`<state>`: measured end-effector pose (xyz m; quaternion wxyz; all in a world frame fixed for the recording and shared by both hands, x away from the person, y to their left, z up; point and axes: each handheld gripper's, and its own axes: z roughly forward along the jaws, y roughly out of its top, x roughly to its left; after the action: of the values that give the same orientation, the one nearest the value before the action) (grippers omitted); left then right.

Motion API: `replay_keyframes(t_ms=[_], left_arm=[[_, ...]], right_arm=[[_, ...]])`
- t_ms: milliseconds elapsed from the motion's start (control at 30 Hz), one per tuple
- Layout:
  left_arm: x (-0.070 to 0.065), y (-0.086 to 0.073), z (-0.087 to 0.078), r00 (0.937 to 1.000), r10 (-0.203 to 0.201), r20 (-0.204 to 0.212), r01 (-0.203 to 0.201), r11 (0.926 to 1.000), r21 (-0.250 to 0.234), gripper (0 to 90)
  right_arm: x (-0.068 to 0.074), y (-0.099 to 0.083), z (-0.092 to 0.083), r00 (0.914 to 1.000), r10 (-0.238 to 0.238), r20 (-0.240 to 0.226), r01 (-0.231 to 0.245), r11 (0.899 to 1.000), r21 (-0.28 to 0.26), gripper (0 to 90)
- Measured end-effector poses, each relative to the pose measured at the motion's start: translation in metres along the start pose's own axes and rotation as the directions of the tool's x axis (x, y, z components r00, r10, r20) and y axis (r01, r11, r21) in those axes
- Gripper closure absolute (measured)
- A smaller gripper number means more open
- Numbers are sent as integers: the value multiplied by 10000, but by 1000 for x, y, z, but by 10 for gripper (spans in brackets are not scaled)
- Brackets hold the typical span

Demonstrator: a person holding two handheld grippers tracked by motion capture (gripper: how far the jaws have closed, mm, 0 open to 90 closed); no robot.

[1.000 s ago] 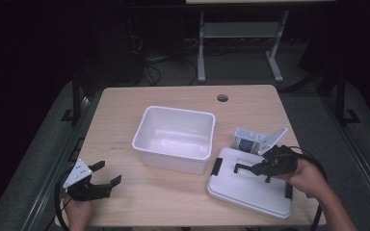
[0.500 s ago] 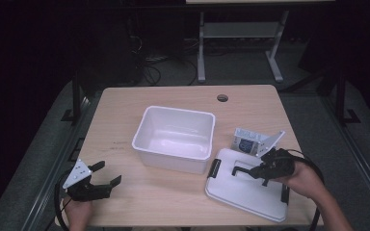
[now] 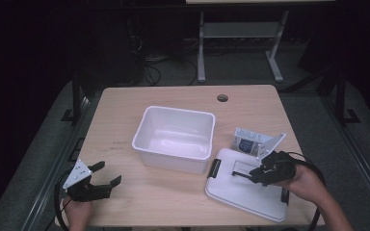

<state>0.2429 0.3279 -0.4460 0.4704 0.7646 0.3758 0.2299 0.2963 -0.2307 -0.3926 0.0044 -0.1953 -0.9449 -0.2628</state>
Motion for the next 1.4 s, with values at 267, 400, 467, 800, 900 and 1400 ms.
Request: replay_keyframes(t_ms=[267,400,467,800,900,1400], left_arm=[[0,0,0,10000,-1,12,1,10000,-2,136],[0,0,0,10000,17,13,-17,10000,8,136],[0,0,0,10000,12,5,-12,10000,13,136],[1,0,-1,10000,2,-2,-2,10000,-45,136],[1,0,-2,10000,-34,-12,34,10000,-90,137],[1,0,-1,10000,-7,-8,7,10000,-91,136]], right_arm=[[6,-1,-11,10000,0,51,1,9995,-306,697],[5,0,-19,9996,20,275,-11,9995,-329,662],[4,1,-22,9992,35,405,-23,9995,-312,635],[-9,7,-35,9949,486,888,-468,9986,-227,538],[-15,9,-38,9928,656,1004,-630,9976,-284,503],[-39,17,-46,9859,908,1405,-891,9959,-184,395]])
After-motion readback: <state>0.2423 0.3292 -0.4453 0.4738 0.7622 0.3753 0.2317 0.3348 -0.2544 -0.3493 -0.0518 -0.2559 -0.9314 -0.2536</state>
